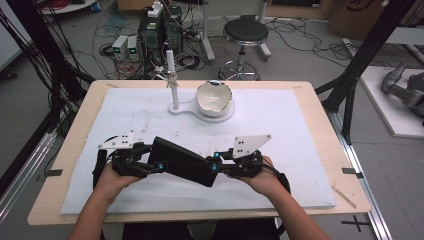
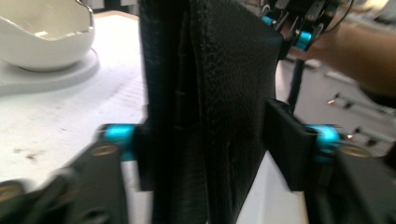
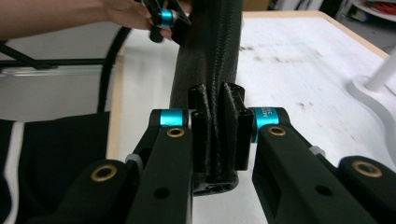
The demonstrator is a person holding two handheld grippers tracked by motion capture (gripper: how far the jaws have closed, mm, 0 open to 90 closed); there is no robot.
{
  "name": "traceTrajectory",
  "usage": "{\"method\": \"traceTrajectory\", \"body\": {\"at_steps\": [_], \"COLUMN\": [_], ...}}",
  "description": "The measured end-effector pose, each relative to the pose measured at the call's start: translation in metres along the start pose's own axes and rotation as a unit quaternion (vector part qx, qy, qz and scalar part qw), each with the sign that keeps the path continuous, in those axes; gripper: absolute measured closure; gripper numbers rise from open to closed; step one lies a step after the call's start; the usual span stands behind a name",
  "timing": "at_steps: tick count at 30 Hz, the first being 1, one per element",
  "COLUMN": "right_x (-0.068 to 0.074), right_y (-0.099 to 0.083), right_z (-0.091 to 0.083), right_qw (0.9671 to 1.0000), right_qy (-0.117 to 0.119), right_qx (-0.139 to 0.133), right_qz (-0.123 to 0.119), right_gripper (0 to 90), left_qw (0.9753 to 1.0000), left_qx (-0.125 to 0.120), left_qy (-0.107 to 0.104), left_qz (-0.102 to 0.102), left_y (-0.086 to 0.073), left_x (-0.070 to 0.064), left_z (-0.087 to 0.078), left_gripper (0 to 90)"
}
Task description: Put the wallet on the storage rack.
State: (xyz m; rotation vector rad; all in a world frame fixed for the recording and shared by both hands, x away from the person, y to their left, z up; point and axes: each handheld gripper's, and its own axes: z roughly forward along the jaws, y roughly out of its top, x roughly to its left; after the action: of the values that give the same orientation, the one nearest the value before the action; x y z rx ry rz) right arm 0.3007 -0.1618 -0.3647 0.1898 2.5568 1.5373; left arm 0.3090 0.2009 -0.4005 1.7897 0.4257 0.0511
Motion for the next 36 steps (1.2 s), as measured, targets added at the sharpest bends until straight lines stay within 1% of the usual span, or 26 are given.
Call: {"method": "traceTrajectory", "body": {"at_steps": [1, 2, 6, 7, 10, 11, 13, 15, 17, 18, 20, 22, 24, 25, 26, 29, 30, 31, 32, 34, 36], "right_x": [-0.001, -0.002, -0.006, -0.007, -0.010, -0.011, -0.013, -0.015, -0.016, -0.016, -0.018, -0.018, -0.018, -0.017, -0.017, -0.016, -0.017, -0.017, -0.017, -0.016, -0.016], "right_y": [-0.002, -0.003, -0.006, -0.006, -0.009, -0.010, -0.011, -0.011, -0.011, -0.011, -0.013, -0.016, -0.021, -0.024, -0.027, -0.036, -0.038, -0.039, -0.040, -0.041, -0.043], "right_z": [-0.001, -0.002, -0.005, -0.006, -0.008, -0.009, -0.012, -0.015, -0.021, -0.023, -0.029, -0.036, -0.044, -0.047, -0.051, -0.062, -0.064, -0.066, -0.067, -0.069, -0.070], "right_qw": [1.0000, 1.0000, 0.9999, 0.9998, 0.9994, 0.9993, 0.9986, 0.9976, 0.9962, 0.9956, 0.9935, 0.9924, 0.9913, 0.9905, 0.9895, 0.9870, 0.9862, 0.9858, 0.9847, 0.9849, 0.9843], "right_qy": [0.002, -0.001, -0.004, -0.006, -0.011, -0.010, -0.014, -0.025, -0.033, -0.044, -0.059, -0.074, -0.085, -0.090, -0.097, -0.111, -0.116, -0.117, -0.122, -0.124, -0.126], "right_qx": [-0.002, -0.003, -0.006, -0.008, -0.017, -0.021, -0.027, -0.039, -0.049, -0.055, -0.063, -0.062, -0.059, -0.059, -0.059, -0.063, -0.065, -0.066, -0.070, -0.068, -0.067], "right_qz": [0.003, 0.007, 0.013, 0.016, 0.029, 0.030, 0.044, 0.052, 0.063, 0.062, 0.075, 0.077, 0.081, 0.086, 0.090, 0.098, 0.099, 0.102, 0.103, 0.100, 0.104], "right_gripper": [83.2, 83.2, 83.1, 82.9, 81.4, 78.8, 69.8, 54.0, 49.8, 44.9, 41.1, 37.5, 34.7, 31.1, 29.3, 29.2, 28.3, 27.6, 27.1, 25.7, 24.2], "left_qw": [1.0000, 0.9999, 0.9996, 0.9996, 0.9997, 0.9995, 0.9994, 0.9996, 0.9998, 0.9998, 0.9996, 0.9989, 0.9985, 0.9980, 0.9972, 0.9946, 0.9939, 0.9923, 0.9913, 0.9894, 0.9876], "left_qx": [-0.004, -0.007, -0.006, -0.006, 0.001, 0.005, 0.011, 0.010, 0.003, 0.001, -0.001, 0.002, 0.009, 0.014, 0.022, 0.047, 0.054, 0.065, 0.072, 0.086, 0.100], "left_qy": [-0.007, -0.007, -0.027, -0.027, -0.022, -0.024, -0.021, -0.012, -0.004, 0.000, 0.014, 0.032, 0.046, 0.054, 0.063, 0.081, 0.084, 0.090, 0.093, 0.096, 0.100], "left_qz": [-0.004, -0.005, -0.003, 0.001, 0.012, 0.018, 0.024, 0.023, 0.017, 0.021, 0.026, 0.034, 0.030, 0.030, 0.034, 0.045, 0.047, 0.054, 0.059, 0.067, 0.068], "left_y": [0.000, 0.000, 0.002, 0.003, 0.011, 0.014, 0.020, 0.025, 0.030, 0.033, 0.041, 0.051, 0.063, 0.071, 0.079, 0.104, 0.111, 0.121, 0.129, 0.143, 0.155], "left_x": [0.000, -0.001, -0.004, -0.007, -0.013, -0.014, -0.018, -0.021, -0.021, -0.021, -0.020, -0.018, -0.015, -0.015, -0.014, -0.011, -0.010, -0.008, -0.006, -0.001, 0.005], "left_z": [-0.001, -0.001, -0.003, -0.003, -0.002, -0.002, -0.002, -0.004, -0.008, -0.011, -0.017, -0.022, -0.024, -0.025, -0.025, -0.022, -0.021, -0.019, -0.017, -0.013, -0.009], "left_gripper": [52.0, 56.7, 71.0, 73.7, 75.9, 76.1, 76.3, 76.4, 76.4, 76.3, 76.3, 76.3, 76.2, 76.2, 76.2, 76.2, 76.2, 76.2, 76.2, 76.1, 76.1]}}
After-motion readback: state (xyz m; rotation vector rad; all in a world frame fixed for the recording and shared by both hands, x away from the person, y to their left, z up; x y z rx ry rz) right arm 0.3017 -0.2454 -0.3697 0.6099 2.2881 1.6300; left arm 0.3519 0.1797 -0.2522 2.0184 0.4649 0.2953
